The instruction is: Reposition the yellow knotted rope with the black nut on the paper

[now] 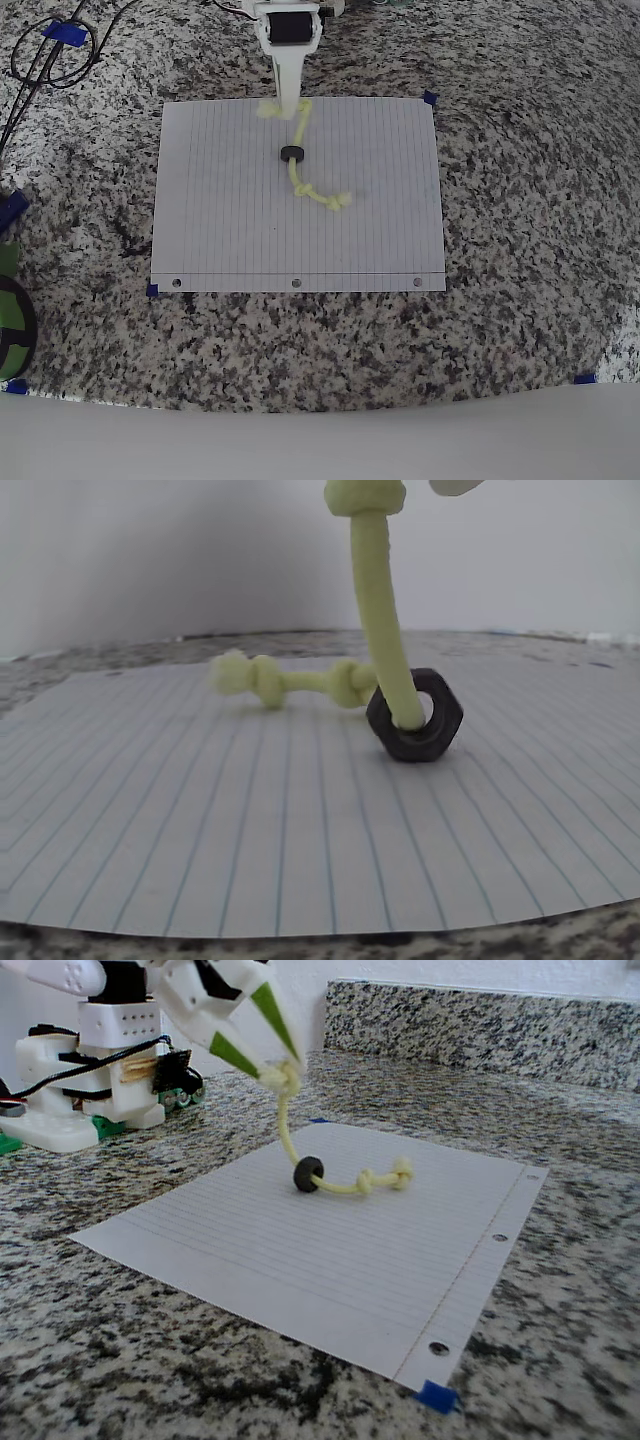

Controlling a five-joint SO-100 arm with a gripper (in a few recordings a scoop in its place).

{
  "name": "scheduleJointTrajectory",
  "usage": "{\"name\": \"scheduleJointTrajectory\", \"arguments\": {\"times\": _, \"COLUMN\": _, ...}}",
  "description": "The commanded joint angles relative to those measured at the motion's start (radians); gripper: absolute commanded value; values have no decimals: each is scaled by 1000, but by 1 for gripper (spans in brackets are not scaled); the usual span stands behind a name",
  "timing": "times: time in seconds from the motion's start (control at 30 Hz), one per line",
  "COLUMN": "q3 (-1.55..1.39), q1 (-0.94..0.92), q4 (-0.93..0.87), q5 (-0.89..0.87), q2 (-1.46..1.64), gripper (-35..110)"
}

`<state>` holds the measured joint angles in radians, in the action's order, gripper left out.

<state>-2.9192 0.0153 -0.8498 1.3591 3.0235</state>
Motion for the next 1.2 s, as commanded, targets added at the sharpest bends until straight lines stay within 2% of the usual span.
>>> {"name": "scheduleJointTrajectory", "arguments": {"times": 0.0, "q3": 3, "q1": 3, "q4": 17, "q5": -9, "q2": 9, "gripper": 0}}
{"name": "scheduleJointTrajectory", "arguments": {"times": 0.2, "q3": 11, "q1": -20, "q4": 61, "q5": -9, "q2": 14, "gripper": 0}}
{"name": "scheduleJointTrajectory", "arguments": {"times": 0.53, "q3": 101, "q1": -523, "q4": 261, "q5": -11, "q2": 25, "gripper": 0}}
{"name": "scheduleJointTrajectory", "arguments": {"times": 0.87, "q3": 457, "q1": -779, "q4": 318, "q5": 21, "q2": -170, "gripper": 0}}
{"name": "scheduleJointTrajectory", "arguments": {"times": 1.17, "q3": 388, "q1": -808, "q4": 284, "q5": -2, "q2": -244, "gripper": 0}}
